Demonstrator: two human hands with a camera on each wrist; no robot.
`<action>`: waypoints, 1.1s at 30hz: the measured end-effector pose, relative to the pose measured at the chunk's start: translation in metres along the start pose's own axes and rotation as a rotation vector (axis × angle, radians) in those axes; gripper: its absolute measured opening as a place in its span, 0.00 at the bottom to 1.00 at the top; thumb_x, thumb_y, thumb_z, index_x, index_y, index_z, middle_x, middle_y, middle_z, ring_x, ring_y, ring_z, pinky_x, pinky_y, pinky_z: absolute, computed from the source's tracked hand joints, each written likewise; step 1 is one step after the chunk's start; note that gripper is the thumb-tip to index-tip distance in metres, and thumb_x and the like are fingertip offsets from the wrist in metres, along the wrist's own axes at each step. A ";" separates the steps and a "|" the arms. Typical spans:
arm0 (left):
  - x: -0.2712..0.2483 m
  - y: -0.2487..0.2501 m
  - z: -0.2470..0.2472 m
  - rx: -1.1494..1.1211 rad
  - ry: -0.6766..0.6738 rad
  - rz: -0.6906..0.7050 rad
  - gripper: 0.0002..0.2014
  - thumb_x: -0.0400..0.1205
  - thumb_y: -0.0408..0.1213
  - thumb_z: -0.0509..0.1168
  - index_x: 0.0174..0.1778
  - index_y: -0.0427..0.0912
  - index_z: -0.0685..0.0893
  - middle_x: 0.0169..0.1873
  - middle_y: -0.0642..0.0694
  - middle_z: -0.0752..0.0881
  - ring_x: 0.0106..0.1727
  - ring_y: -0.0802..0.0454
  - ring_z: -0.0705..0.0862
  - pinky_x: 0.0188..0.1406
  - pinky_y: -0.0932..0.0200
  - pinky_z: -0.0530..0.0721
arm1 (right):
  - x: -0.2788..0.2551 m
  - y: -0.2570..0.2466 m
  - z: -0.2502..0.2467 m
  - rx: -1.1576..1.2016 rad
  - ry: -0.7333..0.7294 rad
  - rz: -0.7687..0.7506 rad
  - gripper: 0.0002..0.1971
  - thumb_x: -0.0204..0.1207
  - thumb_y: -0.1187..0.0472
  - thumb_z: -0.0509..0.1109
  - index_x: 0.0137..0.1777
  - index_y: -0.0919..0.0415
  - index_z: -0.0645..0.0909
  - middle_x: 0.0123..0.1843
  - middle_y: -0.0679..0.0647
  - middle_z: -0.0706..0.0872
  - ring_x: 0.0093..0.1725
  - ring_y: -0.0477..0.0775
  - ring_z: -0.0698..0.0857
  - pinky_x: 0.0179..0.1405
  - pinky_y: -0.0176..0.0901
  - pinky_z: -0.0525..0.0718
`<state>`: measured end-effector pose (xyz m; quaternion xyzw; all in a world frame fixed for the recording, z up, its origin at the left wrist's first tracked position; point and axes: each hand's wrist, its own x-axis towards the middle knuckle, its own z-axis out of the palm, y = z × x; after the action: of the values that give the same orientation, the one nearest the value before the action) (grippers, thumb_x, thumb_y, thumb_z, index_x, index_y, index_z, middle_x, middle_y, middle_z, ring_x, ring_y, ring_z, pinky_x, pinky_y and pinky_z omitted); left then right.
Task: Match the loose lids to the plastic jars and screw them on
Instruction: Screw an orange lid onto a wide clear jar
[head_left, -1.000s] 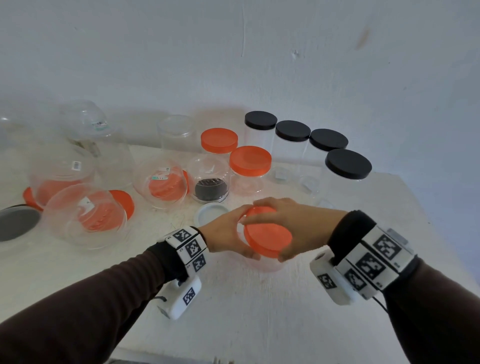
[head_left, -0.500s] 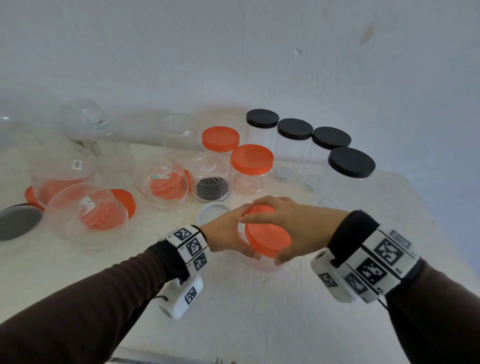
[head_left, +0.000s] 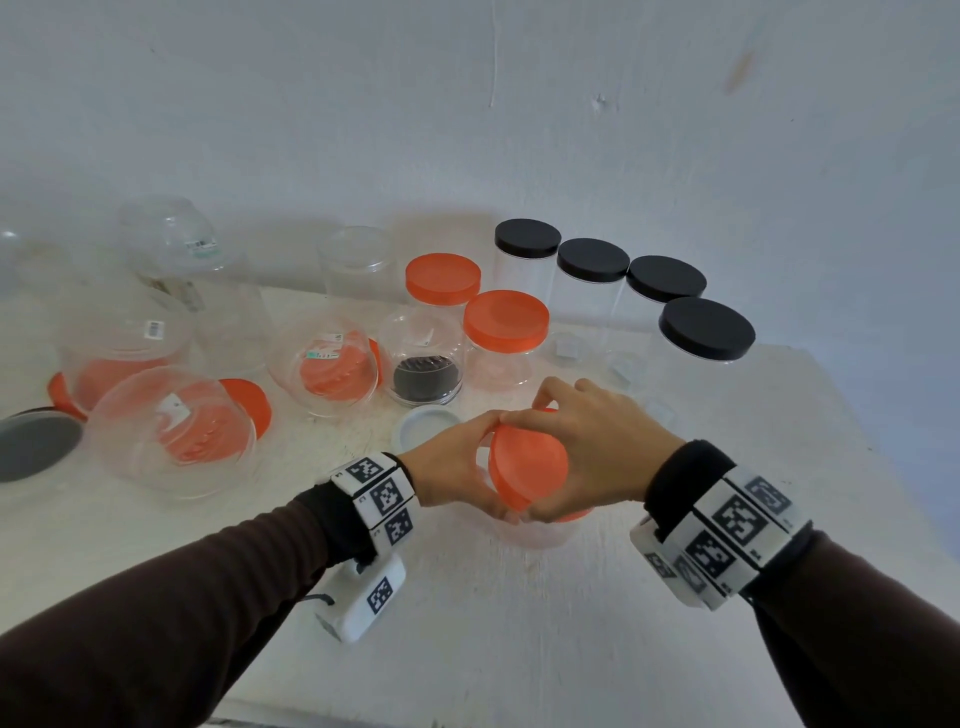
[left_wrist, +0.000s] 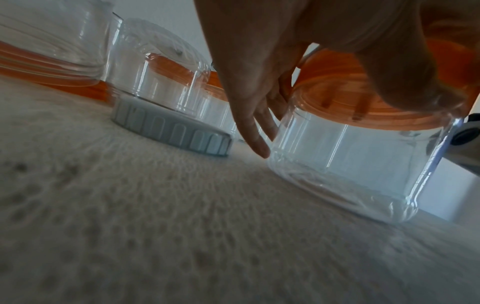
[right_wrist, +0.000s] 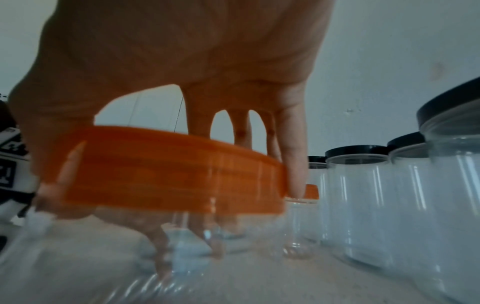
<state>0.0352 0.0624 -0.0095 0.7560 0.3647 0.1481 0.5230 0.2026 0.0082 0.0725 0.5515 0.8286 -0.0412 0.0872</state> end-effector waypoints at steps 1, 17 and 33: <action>0.000 0.000 0.000 -0.001 0.002 0.005 0.46 0.54 0.42 0.83 0.67 0.53 0.68 0.63 0.53 0.79 0.66 0.57 0.77 0.64 0.56 0.80 | 0.000 0.000 0.001 0.000 0.005 0.007 0.46 0.59 0.26 0.69 0.77 0.39 0.61 0.66 0.50 0.71 0.56 0.53 0.73 0.47 0.40 0.72; -0.011 -0.006 -0.010 0.017 0.110 0.035 0.42 0.67 0.34 0.79 0.74 0.50 0.63 0.64 0.57 0.74 0.64 0.60 0.75 0.53 0.69 0.78 | 0.001 0.003 0.026 0.169 0.087 0.051 0.39 0.70 0.36 0.68 0.79 0.44 0.58 0.82 0.45 0.55 0.78 0.54 0.56 0.70 0.54 0.72; -0.027 -0.027 -0.089 0.912 0.857 0.169 0.21 0.75 0.41 0.60 0.62 0.36 0.76 0.63 0.37 0.79 0.66 0.42 0.71 0.64 0.39 0.73 | 0.049 0.029 0.046 0.177 0.303 0.193 0.30 0.75 0.47 0.68 0.74 0.58 0.68 0.76 0.59 0.66 0.75 0.64 0.64 0.76 0.57 0.59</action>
<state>-0.0483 0.1093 0.0072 0.8028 0.5072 0.3082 -0.0580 0.2153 0.0565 0.0184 0.6339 0.7685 -0.0220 -0.0838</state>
